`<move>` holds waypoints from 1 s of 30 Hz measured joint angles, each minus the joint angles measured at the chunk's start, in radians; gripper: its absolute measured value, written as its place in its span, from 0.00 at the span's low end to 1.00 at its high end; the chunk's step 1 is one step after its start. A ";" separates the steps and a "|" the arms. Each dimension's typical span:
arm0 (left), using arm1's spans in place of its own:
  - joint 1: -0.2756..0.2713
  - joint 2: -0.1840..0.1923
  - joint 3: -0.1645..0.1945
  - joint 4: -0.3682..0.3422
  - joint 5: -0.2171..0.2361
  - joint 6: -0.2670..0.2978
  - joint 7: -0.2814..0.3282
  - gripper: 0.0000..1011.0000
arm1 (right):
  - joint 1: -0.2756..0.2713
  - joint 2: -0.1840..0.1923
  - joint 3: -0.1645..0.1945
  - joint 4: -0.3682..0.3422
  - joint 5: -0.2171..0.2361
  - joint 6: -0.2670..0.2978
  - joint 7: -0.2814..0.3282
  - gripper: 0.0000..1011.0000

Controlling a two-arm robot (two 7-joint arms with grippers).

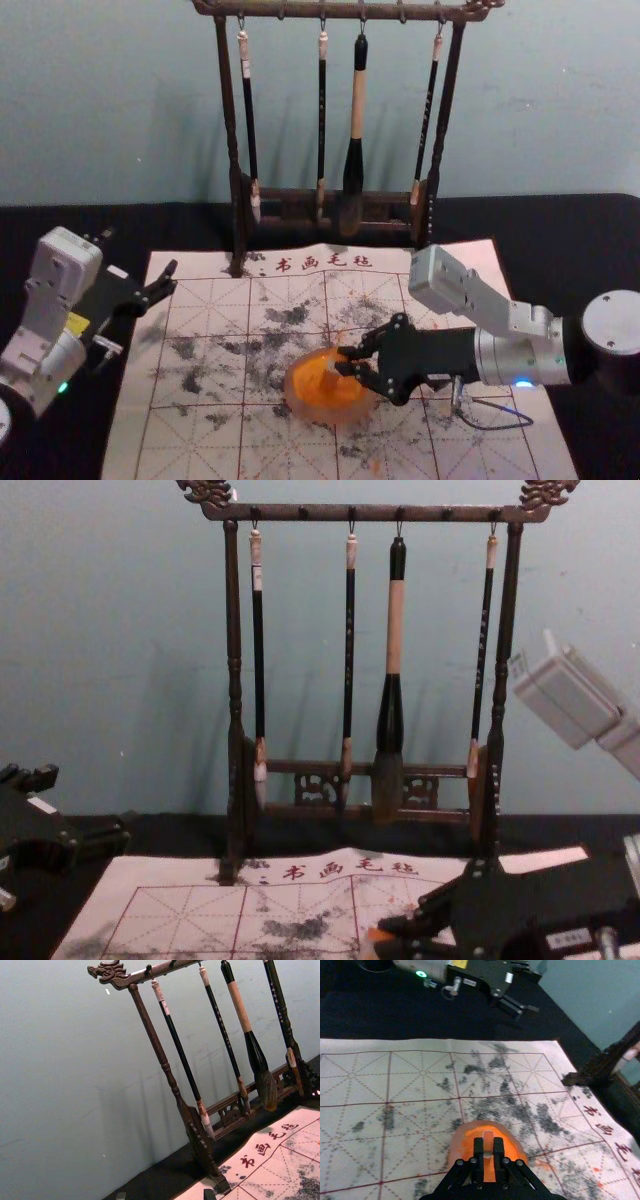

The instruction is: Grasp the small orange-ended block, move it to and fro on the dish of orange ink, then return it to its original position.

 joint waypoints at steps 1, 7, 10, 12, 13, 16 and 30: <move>0.000 0.000 0.000 0.000 0.000 0.000 0.000 0.99 | 0.002 -0.002 0.001 0.004 0.000 0.000 -0.002 0.08; 0.000 0.000 0.000 0.000 0.000 0.000 0.000 0.99 | 0.009 -0.005 0.009 0.022 -0.002 0.000 -0.012 0.08; 0.000 0.000 0.000 0.000 0.000 0.000 0.000 0.99 | 0.009 -0.003 0.012 0.024 -0.002 0.000 -0.013 0.08; 0.000 0.000 0.000 0.000 0.000 0.000 0.000 0.99 | 0.007 0.002 0.015 0.023 -0.001 0.000 -0.013 0.08; 0.000 0.000 0.000 0.000 0.000 0.000 0.000 0.99 | 0.005 0.004 0.016 0.021 0.000 0.000 -0.013 0.08; 0.000 0.000 0.000 0.000 0.000 0.000 0.000 0.99 | -0.004 0.013 0.020 0.010 0.006 0.000 -0.012 0.08; 0.000 0.000 0.000 0.000 0.000 0.000 0.000 0.99 | -0.027 0.030 0.028 -0.041 0.036 -0.006 0.001 0.08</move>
